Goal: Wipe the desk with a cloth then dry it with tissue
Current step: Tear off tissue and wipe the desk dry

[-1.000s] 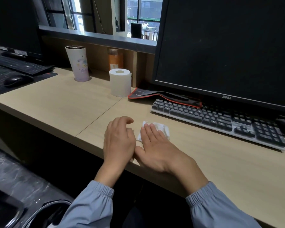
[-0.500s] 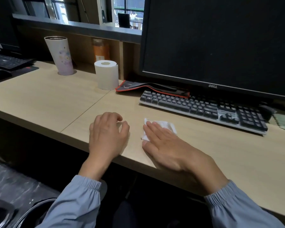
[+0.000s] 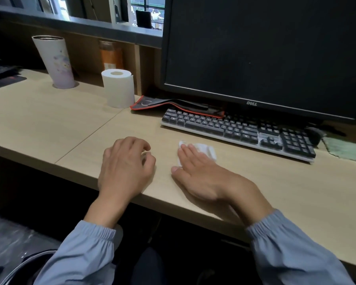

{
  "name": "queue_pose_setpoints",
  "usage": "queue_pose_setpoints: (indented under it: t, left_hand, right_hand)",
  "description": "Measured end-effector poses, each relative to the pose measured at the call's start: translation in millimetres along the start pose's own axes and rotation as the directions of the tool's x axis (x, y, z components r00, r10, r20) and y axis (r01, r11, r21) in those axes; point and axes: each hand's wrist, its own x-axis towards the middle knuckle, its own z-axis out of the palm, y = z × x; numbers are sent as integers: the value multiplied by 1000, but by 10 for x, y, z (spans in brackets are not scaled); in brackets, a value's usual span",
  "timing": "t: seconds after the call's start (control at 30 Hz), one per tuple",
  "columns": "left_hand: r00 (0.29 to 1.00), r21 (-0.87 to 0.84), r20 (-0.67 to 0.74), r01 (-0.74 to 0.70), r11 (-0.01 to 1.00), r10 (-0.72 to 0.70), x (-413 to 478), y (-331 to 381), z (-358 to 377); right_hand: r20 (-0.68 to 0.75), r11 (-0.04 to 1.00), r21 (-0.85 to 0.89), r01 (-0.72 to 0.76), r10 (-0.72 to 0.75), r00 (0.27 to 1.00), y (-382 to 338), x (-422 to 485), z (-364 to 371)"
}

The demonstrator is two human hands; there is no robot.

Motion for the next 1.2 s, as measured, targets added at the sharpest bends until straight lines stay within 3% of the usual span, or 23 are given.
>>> queue_pose_setpoints:
  t: [0.23, 0.37, 0.67, 0.87, 1.2]
  left_hand:
    - [993, 26, 31, -114, 993, 114, -15, 155, 16]
    - [960, 33, 97, -268, 963, 264, -131, 521, 163]
    - [917, -152, 176, -333, 931, 357, -227, 1213, 339]
    - [873, -138, 265, -385, 913, 409, -328, 1306, 428]
    - [862, -85, 318, -389, 917, 395, -334, 1323, 446]
  right_hand:
    - [-87, 1000, 22, -6, 8, 996, 216, -95, 59]
    - [-94, 993, 44, -110, 114, 989, 673, -445, 60]
    - [-97, 929, 130, -347, 360, 928, 1475, -1292, -14]
    - [-69, 929, 213, -303, 324, 944, 1381, -1376, -17]
    - [-44, 954, 163, -254, 264, 964, 997, -1840, 310]
